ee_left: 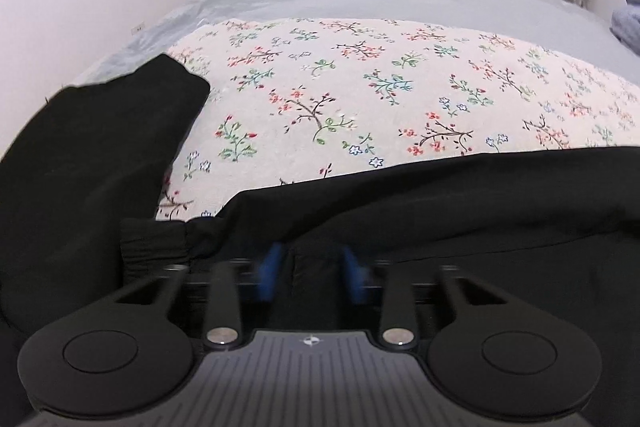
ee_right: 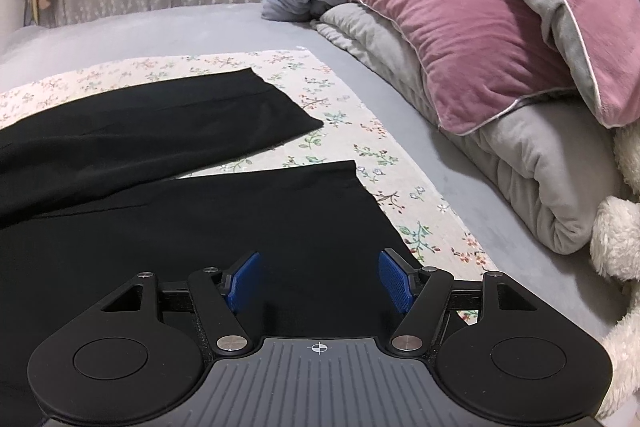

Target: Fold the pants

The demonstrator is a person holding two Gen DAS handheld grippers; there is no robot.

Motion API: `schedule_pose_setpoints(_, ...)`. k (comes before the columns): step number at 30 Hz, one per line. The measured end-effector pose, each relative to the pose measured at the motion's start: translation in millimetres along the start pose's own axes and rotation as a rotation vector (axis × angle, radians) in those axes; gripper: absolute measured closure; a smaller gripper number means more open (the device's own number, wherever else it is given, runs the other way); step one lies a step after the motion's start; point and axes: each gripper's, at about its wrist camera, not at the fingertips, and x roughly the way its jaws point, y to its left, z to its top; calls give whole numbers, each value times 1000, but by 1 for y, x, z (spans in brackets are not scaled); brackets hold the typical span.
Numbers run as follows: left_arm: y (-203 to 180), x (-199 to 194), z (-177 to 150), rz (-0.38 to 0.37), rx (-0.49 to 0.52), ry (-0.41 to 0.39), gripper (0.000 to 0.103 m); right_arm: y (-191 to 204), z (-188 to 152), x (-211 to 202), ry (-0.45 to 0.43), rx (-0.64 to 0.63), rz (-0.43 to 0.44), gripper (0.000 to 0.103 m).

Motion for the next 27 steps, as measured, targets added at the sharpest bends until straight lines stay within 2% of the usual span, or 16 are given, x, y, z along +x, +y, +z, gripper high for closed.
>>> schedule_pose_setpoints(2, -2, 1, 1, 28, 19, 2, 78, 1, 0, 1, 5, -8, -9, 37)
schedule_pose_setpoints(3, -1, 2, 1, 29, 13, 4, 80, 0, 0, 2, 6, -8, -10, 37)
schedule_pose_setpoints(13, 12, 3, -1, -23, -50, -3, 82, 9, 2, 5, 5, -29, -21, 37)
schedule_pose_setpoints(16, 17, 3, 2, -42, -68, 9, 82, 15, 9, 10, 6, -37, 5, 34)
schedule_pose_setpoints(18, 22, 2, 5, -75, -80, 26, 81, 19, 19, 18, 11, -19, 55, 31)
schedule_pose_setpoints(21, 33, -2, 8, -115, -94, 41, 65, 27, 51, 35, 33, 32, 144, 31)
schedule_pose_setpoints(23, 41, -5, 9, -146, -126, 36, 51, 33, 83, 52, 47, 103, 224, 31)
schedule_pose_setpoints(25, 48, -6, 11, -154, -141, 33, 45, 41, 115, 74, 66, 189, 264, 31)
schedule_pose_setpoints(27, 50, -4, 14, -156, -116, 35, 37, 53, 143, 101, 99, 258, 305, 31)
